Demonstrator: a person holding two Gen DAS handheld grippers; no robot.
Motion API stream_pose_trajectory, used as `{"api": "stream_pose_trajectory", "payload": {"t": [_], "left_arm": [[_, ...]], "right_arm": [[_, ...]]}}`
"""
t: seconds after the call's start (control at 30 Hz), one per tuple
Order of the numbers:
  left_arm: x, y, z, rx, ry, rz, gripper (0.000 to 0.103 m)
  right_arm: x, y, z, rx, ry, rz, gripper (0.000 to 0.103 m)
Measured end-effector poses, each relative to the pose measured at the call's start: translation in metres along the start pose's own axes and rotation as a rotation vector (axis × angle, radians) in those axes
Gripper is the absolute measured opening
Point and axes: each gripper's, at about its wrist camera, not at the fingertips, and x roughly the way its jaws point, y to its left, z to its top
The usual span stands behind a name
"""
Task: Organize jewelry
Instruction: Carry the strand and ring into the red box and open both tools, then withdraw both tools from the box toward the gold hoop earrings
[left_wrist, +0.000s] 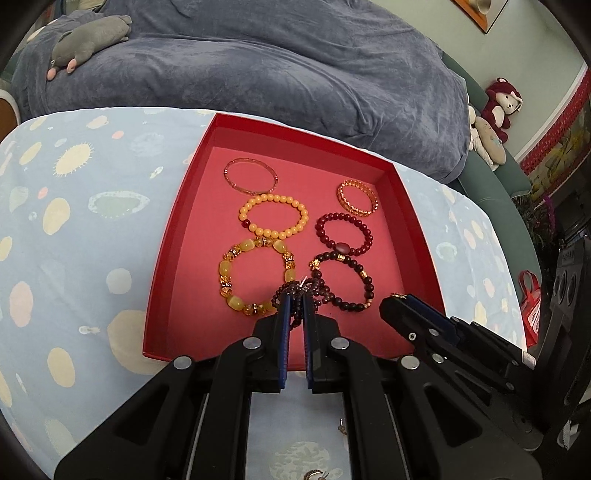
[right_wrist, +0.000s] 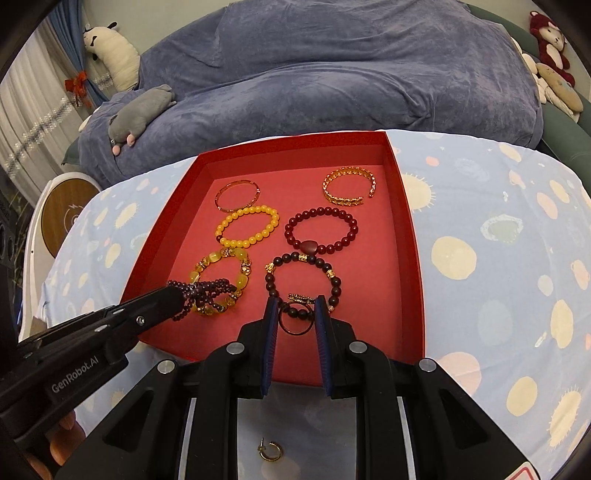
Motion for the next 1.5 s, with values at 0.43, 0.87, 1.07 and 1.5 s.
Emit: {"api": "stream_pose_trajectory", "payload": {"t": [0.43,0.87,1.07,1.5], "left_arm": [[-0.004,0.002,-0.007,0.003,-0.019,0.04,0.033],[-0.041,0.005,-0.034,-0.009,-0.04,0.047,0.033],[-0.049,0.007,-0.055,-0.02,-0.022,0.058,0.033],[-0.063,0.005,-0.091,-0.001,-0.01,0.12,0.038]], "right_arm": [[-0.013,-0.003,-0.003,0.023,-0.036,-0.019,0.036],[-0.05,0.001,-0.035,0.025,-0.046,-0.011,0.036],[-0.061,0.003,-0.059,0.036,-0.027,-0.011,0.036],[-0.074,0.011,-0.099,0.03,0.003,-0.02,0.036]]}}
